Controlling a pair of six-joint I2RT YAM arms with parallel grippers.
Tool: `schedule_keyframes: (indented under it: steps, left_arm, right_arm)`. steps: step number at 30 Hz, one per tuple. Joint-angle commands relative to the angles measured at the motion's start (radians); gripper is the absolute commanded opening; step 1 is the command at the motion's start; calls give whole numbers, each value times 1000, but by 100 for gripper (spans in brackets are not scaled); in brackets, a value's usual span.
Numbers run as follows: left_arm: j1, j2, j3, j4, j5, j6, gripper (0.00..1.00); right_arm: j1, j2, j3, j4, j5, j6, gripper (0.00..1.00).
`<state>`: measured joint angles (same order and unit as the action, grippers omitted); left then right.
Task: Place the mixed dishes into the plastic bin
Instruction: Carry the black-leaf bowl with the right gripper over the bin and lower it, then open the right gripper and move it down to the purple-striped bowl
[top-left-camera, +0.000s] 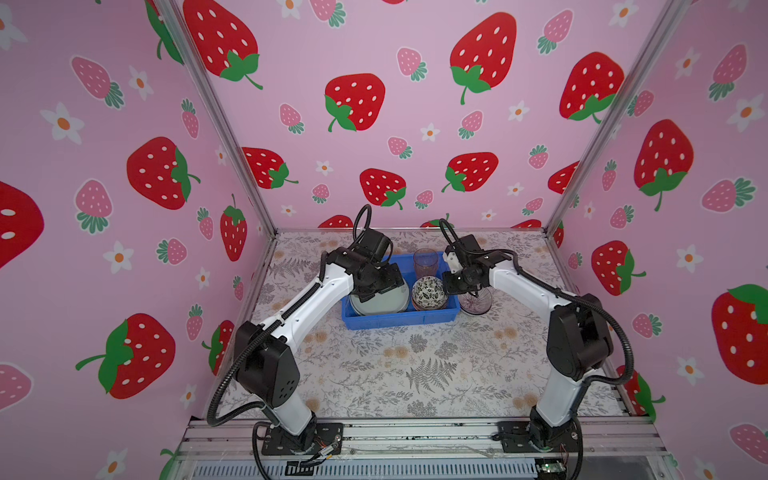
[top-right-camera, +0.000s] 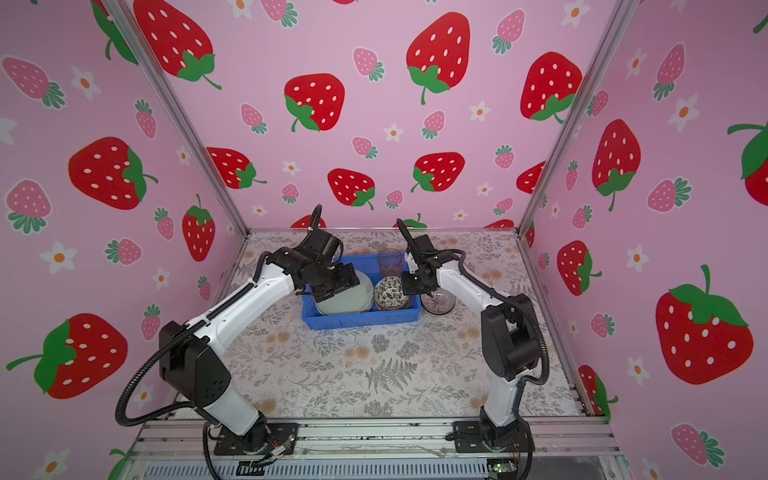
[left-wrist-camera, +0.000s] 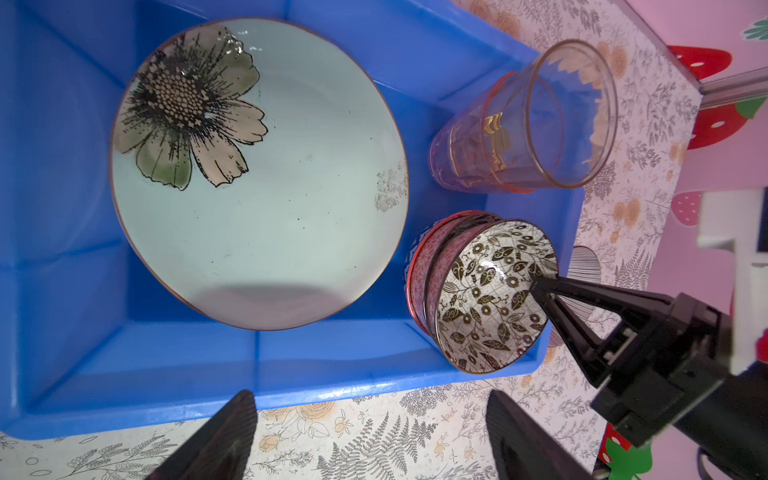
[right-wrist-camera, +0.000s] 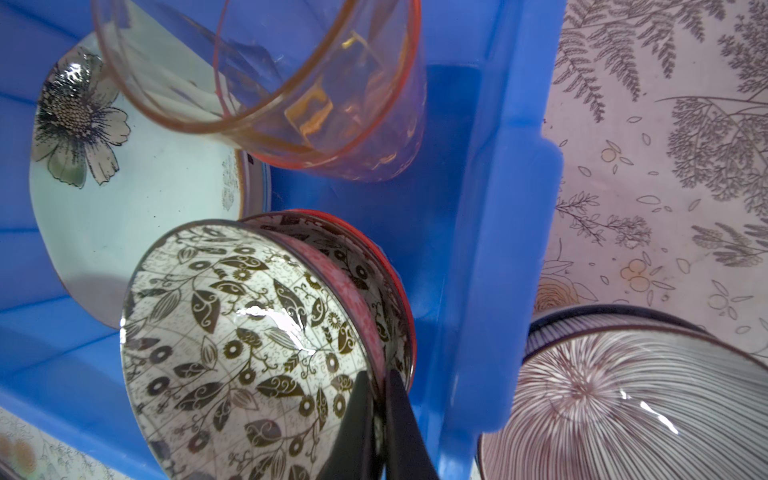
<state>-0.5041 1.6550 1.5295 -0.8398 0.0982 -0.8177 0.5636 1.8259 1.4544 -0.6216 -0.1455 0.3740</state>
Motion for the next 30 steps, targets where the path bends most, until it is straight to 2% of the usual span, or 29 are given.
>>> schedule_keyframes:
  steps: [1,9,16,19,23,25,30]
  left_arm:
    - [10,-27,-12,8,6,-9,89]
    - [12,-26,-27,20,17,-12,89]
    - [12,-30,-32,18,15,-10,89]
    - [12,-34,-31,13,10,-9,89]
    - [12,-41,-27,11,8,-6,90]
    - [12,-44,-25,11,7,-5,91]
    - [12,-38,-15,14,13,11,100]
  right_arm:
    - [10,0,44,13,25,15,9]
    - [15,-4,45,5,54,16,30]
    - [14,-35,74,-34,101,3,40]
    - [6,-58,87,-55,125,0,51]
    - [-25,-107,86,-85,165,7,79]
    - [-50,-130,82,-104,185,4,89]
    - [-163,-207,21,-131,176,-8,98]
